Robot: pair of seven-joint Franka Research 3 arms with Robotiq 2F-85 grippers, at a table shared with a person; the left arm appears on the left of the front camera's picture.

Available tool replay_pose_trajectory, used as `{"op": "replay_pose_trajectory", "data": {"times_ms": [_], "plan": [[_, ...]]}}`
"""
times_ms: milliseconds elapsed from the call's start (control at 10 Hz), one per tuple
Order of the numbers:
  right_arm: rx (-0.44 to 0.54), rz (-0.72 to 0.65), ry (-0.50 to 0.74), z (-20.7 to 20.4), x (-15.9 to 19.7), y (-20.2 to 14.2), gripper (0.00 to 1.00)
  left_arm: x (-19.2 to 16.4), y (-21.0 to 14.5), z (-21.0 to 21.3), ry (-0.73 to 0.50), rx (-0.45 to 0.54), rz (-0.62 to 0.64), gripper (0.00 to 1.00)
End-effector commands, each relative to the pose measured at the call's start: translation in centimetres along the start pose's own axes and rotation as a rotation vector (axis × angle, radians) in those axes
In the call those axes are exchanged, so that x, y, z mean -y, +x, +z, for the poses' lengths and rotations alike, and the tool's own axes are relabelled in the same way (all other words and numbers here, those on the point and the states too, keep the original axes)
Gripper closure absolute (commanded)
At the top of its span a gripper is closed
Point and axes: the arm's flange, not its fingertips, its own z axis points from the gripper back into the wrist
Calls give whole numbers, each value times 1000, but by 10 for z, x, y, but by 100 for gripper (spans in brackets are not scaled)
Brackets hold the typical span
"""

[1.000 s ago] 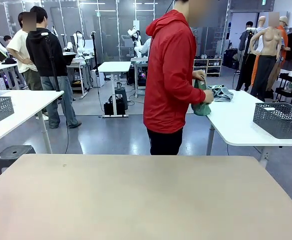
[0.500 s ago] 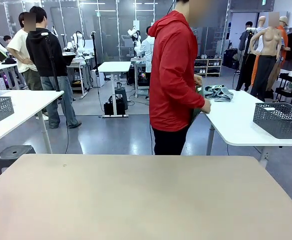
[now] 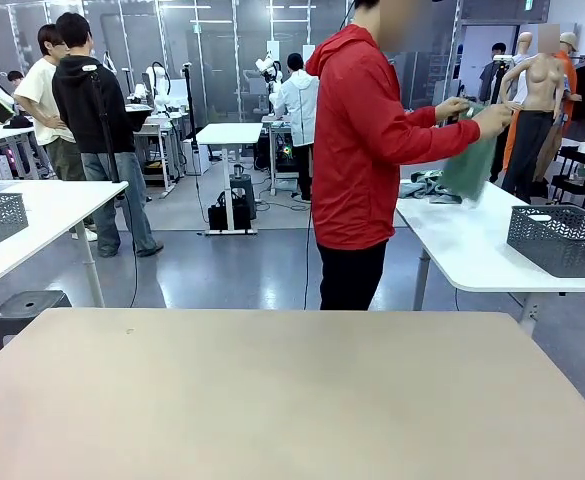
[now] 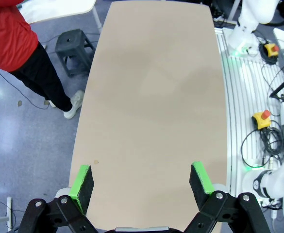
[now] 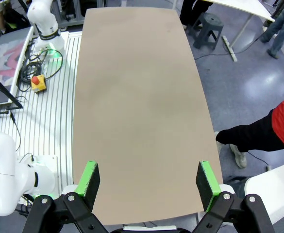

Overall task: Fold the towels and place them in the basket.
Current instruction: When a person lays out a Towel with hook on the table, fold it in half twice.

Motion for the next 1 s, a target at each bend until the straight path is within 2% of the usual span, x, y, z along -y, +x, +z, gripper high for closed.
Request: {"op": "replay_pose_trajectory", "data": {"times_ms": [0, 900], "plan": [[4, 4, 3, -1, -2, 1, 0, 1, 1, 1, 3, 0, -1, 0], [4, 4, 3, -1, -2, 1, 0, 1, 1, 1, 3, 0, -1, 0]]}}
